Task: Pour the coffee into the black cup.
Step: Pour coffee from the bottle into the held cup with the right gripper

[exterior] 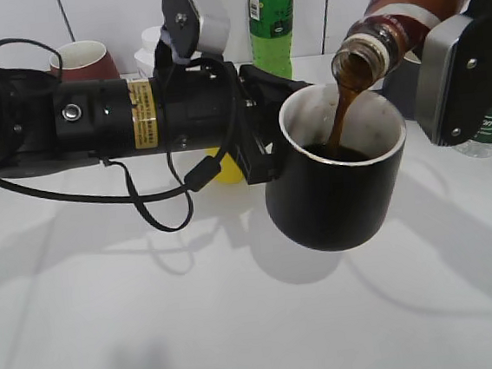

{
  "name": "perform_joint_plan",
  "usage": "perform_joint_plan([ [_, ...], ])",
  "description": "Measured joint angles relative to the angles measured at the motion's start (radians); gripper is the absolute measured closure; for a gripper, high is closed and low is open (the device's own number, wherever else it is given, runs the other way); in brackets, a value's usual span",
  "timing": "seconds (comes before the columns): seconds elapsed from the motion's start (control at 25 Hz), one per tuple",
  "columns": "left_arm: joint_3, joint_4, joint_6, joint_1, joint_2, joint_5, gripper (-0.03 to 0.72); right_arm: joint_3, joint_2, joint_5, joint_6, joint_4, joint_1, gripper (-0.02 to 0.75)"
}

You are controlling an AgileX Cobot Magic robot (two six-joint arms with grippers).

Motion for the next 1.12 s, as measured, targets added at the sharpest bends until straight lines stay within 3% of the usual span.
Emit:
perform_joint_plan([
  [1.12, 0.0, 0.0, 0.0, 0.0, 0.001, 0.003, 0.654, -0.002, 0.0, -0.004, -0.076, 0.077, 0.0, 0.21],
])
